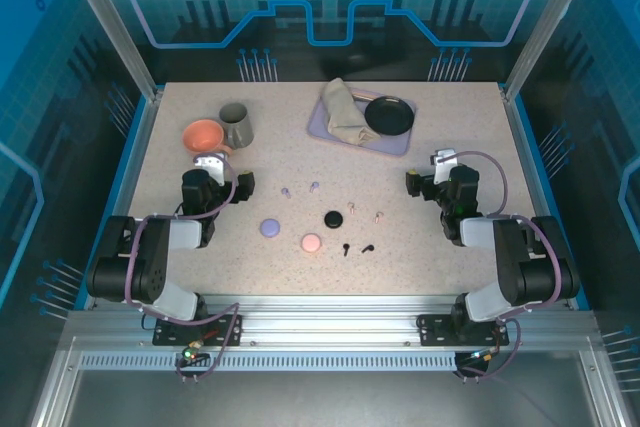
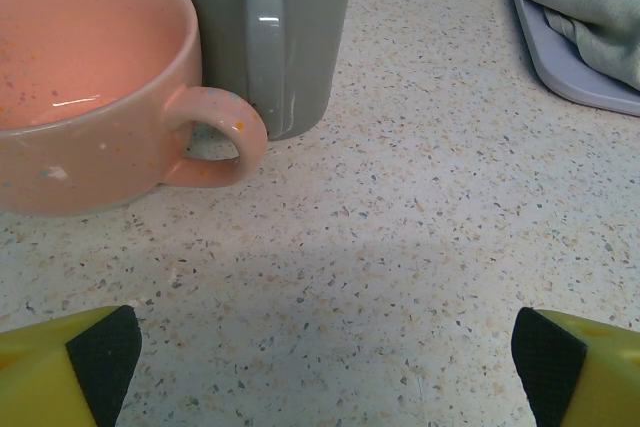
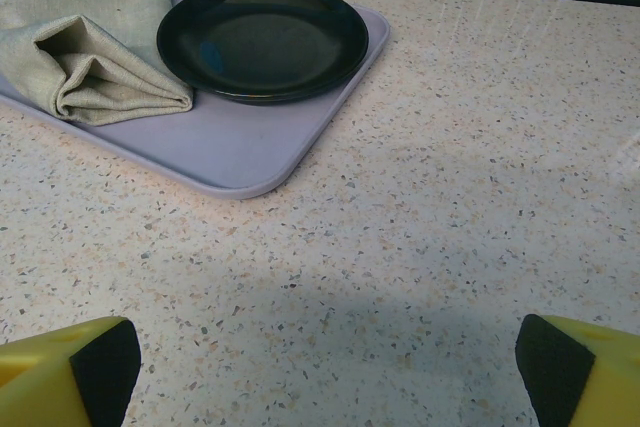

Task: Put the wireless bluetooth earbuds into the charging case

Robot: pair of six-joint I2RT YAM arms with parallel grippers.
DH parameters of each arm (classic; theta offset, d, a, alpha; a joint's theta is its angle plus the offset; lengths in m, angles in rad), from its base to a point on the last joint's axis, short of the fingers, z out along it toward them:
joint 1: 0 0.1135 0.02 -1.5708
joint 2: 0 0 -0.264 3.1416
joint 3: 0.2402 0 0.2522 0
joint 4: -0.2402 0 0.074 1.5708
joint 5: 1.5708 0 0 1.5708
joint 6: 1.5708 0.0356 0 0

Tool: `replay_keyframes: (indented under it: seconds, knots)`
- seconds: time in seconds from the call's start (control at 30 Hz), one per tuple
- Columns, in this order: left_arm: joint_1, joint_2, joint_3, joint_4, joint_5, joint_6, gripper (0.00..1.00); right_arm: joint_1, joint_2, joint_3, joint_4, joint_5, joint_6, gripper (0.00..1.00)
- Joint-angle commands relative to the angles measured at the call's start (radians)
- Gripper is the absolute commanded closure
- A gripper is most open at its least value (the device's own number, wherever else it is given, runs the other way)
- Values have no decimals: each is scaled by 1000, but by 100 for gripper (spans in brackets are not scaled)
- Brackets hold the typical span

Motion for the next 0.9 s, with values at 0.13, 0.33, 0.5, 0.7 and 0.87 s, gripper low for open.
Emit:
replay_keyframes:
  seconds: [0.13, 0.33, 0.5, 0.7, 0.87]
  knots:
    - [10, -48, 55, -106, -72, -31, 1, -5, -38, 51, -89, 42, 30, 0]
    - [8, -252, 151, -421, -87, -95, 1, -22, -230, 224, -554, -3, 85, 0]
    - [8, -345, 309, -745, 1, -327, 1, 34, -311, 382, -925, -44, 180, 0]
    - [8, -393, 391, -952, 114, -512, 1, 204, -262, 617, -1328, -42, 258, 0]
    - [8, -449, 379, -1047, 183, -580, 1, 400, -152, 763, -1549, 24, 343, 0]
